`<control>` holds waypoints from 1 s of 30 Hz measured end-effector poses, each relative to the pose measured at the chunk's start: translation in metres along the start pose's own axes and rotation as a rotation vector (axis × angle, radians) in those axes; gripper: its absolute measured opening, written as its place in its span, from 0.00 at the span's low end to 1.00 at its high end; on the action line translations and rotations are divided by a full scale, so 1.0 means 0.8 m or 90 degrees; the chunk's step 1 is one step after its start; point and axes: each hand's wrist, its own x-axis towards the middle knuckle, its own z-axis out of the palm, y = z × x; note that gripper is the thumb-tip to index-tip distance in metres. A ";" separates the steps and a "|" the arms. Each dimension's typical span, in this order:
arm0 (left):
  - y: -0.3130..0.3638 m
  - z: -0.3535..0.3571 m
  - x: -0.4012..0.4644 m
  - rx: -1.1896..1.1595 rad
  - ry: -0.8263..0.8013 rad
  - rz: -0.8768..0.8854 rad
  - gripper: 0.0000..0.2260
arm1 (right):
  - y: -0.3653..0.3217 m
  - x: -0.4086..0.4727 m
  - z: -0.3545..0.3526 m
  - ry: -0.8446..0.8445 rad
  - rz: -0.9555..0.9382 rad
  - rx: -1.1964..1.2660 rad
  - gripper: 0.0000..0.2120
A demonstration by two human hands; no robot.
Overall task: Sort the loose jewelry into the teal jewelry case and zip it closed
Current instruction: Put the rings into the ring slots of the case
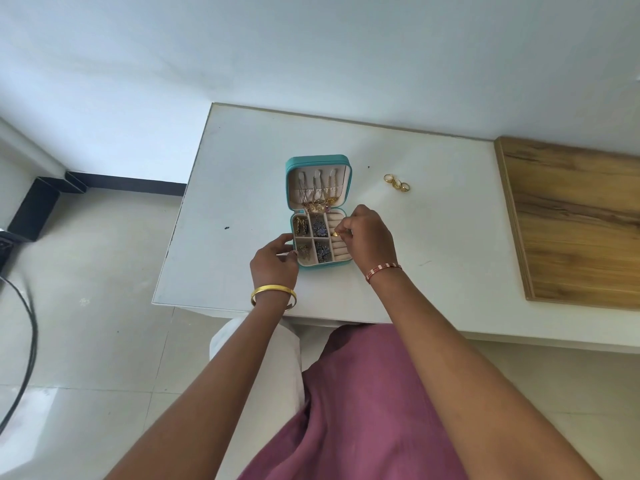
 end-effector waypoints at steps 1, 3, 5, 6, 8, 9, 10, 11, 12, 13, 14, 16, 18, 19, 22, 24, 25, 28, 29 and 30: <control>0.000 0.000 0.000 -0.004 0.001 -0.002 0.14 | 0.000 0.000 0.001 0.003 -0.003 -0.008 0.09; -0.001 0.001 0.001 -0.014 0.003 -0.010 0.14 | 0.000 0.000 0.003 0.003 -0.010 -0.026 0.09; -0.001 0.002 0.000 -0.028 0.005 -0.016 0.14 | 0.001 0.000 0.006 0.005 -0.007 -0.003 0.09; -0.001 0.002 0.000 -0.037 0.007 -0.017 0.14 | 0.003 0.000 0.006 0.011 0.005 0.034 0.09; 0.000 0.003 -0.001 -0.047 0.010 -0.018 0.14 | 0.008 0.000 0.003 0.047 0.052 0.141 0.08; 0.000 0.004 0.000 -0.049 0.012 -0.018 0.14 | 0.013 0.000 0.001 0.077 0.082 0.190 0.08; 0.001 0.006 0.001 -0.051 0.014 -0.018 0.14 | 0.018 0.000 -0.001 0.107 0.112 0.223 0.09; 0.002 0.008 0.002 -0.052 0.016 -0.017 0.14 | 0.024 0.001 -0.004 0.131 0.139 0.244 0.09; 0.003 0.010 0.004 -0.054 0.017 -0.016 0.14 | 0.031 0.003 -0.006 0.149 0.162 0.253 0.10; 0.005 0.012 0.006 -0.056 0.018 -0.016 0.14 | 0.039 0.005 -0.008 0.161 0.183 0.254 0.10; 0.007 0.014 0.008 -0.059 0.019 -0.016 0.14 | 0.046 0.008 -0.011 0.170 0.203 0.252 0.10; 0.012 0.020 0.014 -0.062 0.022 -0.017 0.14 | 0.064 0.018 -0.016 0.190 0.246 0.241 0.11; 0.016 0.028 0.020 -0.064 0.025 -0.013 0.14 | 0.078 0.029 -0.020 0.198 0.281 0.223 0.12; 0.018 0.031 0.023 -0.066 0.027 -0.012 0.13 | 0.082 0.034 -0.021 0.198 0.289 0.215 0.13; 0.021 0.039 0.030 -0.069 0.033 -0.012 0.13 | 0.090 0.054 -0.021 0.172 0.263 0.180 0.19; 0.020 0.042 0.033 -0.070 0.038 -0.010 0.13 | 0.095 0.065 -0.017 0.140 0.244 0.129 0.21; 0.019 0.043 0.034 -0.070 0.041 -0.010 0.13 | 0.098 0.070 -0.013 0.127 0.239 0.100 0.21; 0.017 0.045 0.036 -0.075 0.050 -0.010 0.13 | 0.103 0.077 -0.004 0.125 0.221 0.048 0.20; 0.017 0.045 0.036 -0.078 0.052 -0.011 0.13 | 0.103 0.077 -0.002 0.134 0.216 0.038 0.19; 0.016 0.046 0.037 -0.084 0.053 -0.012 0.13 | 0.103 0.076 -0.001 0.143 0.212 0.028 0.18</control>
